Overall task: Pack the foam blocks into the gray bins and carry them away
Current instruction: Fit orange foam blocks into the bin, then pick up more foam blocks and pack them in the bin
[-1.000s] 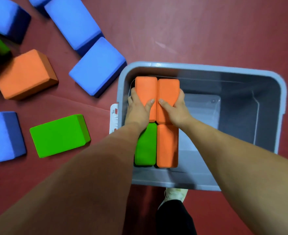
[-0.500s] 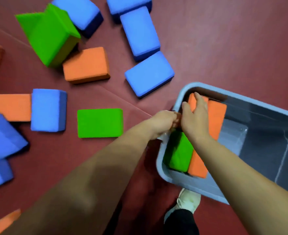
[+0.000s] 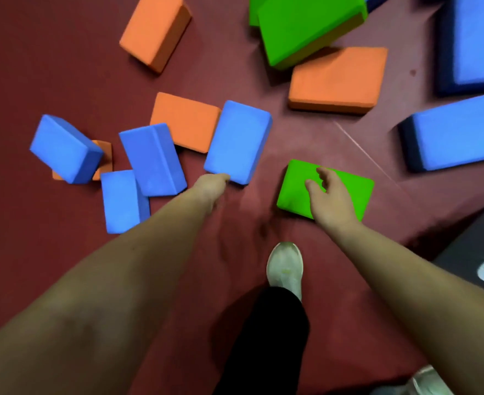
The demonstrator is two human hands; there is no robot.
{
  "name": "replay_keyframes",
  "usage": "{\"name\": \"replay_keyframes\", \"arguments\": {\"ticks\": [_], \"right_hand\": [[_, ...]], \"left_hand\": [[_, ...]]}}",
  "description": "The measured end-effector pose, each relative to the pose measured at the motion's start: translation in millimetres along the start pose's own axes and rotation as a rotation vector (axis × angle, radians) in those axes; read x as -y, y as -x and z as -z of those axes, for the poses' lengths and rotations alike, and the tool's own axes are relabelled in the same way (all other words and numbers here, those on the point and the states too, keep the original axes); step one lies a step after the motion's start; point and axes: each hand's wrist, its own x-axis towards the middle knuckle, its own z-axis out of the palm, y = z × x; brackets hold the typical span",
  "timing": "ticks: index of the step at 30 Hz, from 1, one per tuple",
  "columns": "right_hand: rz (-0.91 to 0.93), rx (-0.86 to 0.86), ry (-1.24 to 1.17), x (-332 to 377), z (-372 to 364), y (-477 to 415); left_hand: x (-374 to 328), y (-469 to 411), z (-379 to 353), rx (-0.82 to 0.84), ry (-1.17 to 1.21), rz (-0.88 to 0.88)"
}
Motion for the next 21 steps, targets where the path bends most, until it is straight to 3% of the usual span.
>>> {"name": "replay_keyframes", "arguments": {"ticks": [3, 6, 11, 14, 17, 21], "right_hand": [[0.055, 0.111, 0.097, 4, -51, -17], [0.025, 0.201, 0.102, 7, -106, -38], [-0.225, 0.193, -0.113, 19, -178, -84], [-0.432, 0.132, -0.260, 18, -203, -104], [-0.577, 0.125, -0.357, 12, -222, -117], [-0.654, 0.117, -0.407, 0, -238, -133]], "left_hand": [[26, -51, 36, -0.040, -0.046, 0.065], [48, -103, 67, -0.229, -0.380, 0.039], [27, -165, 128, -0.478, -0.972, -0.394], [-8, -202, 162, -0.425, -1.221, -0.451], [-45, -231, 181, -0.198, -1.447, -0.391], [-63, -251, 186, -0.015, -1.408, -0.334]]}}
